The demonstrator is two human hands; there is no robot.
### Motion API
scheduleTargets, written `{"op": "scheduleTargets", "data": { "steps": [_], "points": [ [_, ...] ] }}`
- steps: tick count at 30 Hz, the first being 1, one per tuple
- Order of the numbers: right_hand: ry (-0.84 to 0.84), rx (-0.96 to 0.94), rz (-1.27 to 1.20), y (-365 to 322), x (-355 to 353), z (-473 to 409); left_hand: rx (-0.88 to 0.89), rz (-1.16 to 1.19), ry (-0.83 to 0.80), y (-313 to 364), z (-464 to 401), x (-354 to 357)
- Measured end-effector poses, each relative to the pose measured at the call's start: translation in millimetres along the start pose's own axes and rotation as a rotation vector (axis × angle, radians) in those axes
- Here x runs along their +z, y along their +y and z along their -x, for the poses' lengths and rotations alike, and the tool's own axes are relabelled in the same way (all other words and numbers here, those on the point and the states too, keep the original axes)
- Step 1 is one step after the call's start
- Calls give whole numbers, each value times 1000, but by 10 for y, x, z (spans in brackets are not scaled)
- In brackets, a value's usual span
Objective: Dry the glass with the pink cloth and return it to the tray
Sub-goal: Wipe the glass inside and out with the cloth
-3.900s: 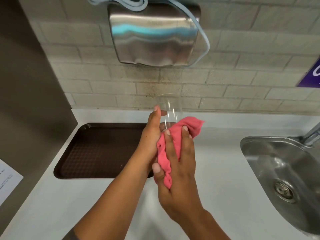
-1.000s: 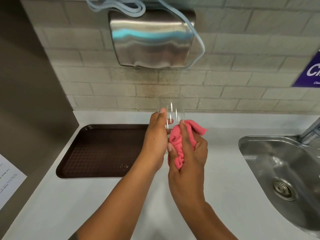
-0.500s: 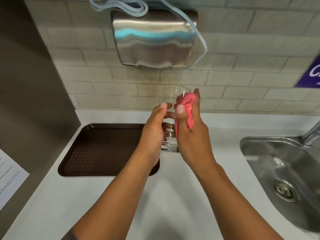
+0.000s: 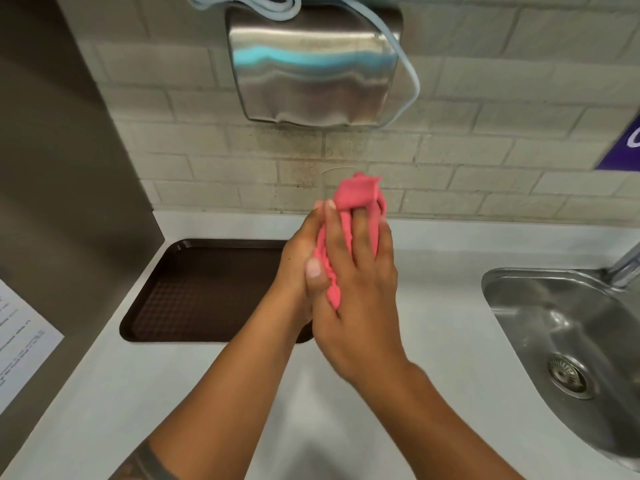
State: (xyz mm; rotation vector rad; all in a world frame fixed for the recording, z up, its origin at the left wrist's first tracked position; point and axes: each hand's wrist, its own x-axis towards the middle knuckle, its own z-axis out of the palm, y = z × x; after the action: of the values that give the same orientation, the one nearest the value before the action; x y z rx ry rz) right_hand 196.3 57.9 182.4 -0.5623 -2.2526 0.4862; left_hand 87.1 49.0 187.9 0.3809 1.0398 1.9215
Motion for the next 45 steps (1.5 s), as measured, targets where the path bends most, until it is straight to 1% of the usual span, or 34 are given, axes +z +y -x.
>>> {"op": "scheduleTargets", "data": {
  "steps": [1,3,4,6,7,10,12,16,19,23,26,28,30,33,36,41,43,45],
  "points": [
    [1,-11,-2,14,-23,-103,24,-50,-15,-4,21,-1],
    [-11,49,-156,84,-77,-325,97,-217,-25,-6,87,24],
    [-16,135,-292,131,-119,-426,128,-290,4,-18,99,22],
    [-24,314,-539,208,-215,-550,162,-333,46,-8,121,56],
    [-31,358,-586,245,-238,-559,173,-339,41,-10,129,70],
    [-22,380,-646,284,-200,-443,226,-432,61,12,173,118],
    [-58,429,-713,282,-141,-318,205,-430,77,57,192,136],
    [-162,583,-925,377,-61,-150,124,-308,59,148,162,138],
    [-157,688,-1095,406,-41,-122,116,-268,43,102,114,137],
    [-93,826,-1353,462,15,-109,250,-377,117,-28,41,157],
    [-137,965,-1460,462,36,-112,369,-561,157,-89,17,130],
    [-156,985,-1479,476,32,-127,417,-591,115,-112,4,106],
    [-138,983,-1441,510,36,-148,465,-600,80,-128,-20,93],
    [-147,997,-1333,583,43,-180,544,-632,46,-173,-92,46],
    [-220,1010,-1196,654,51,-181,569,-628,29,-225,-143,4],
    [-216,868,-965,737,49,-211,623,-593,-16,-159,-205,-71],
    [-205,788,-944,799,10,-258,646,-610,-26,-90,-242,-109],
    [-204,741,-982,873,-48,-319,676,-615,-16,-23,-287,-173]
  ]
}}
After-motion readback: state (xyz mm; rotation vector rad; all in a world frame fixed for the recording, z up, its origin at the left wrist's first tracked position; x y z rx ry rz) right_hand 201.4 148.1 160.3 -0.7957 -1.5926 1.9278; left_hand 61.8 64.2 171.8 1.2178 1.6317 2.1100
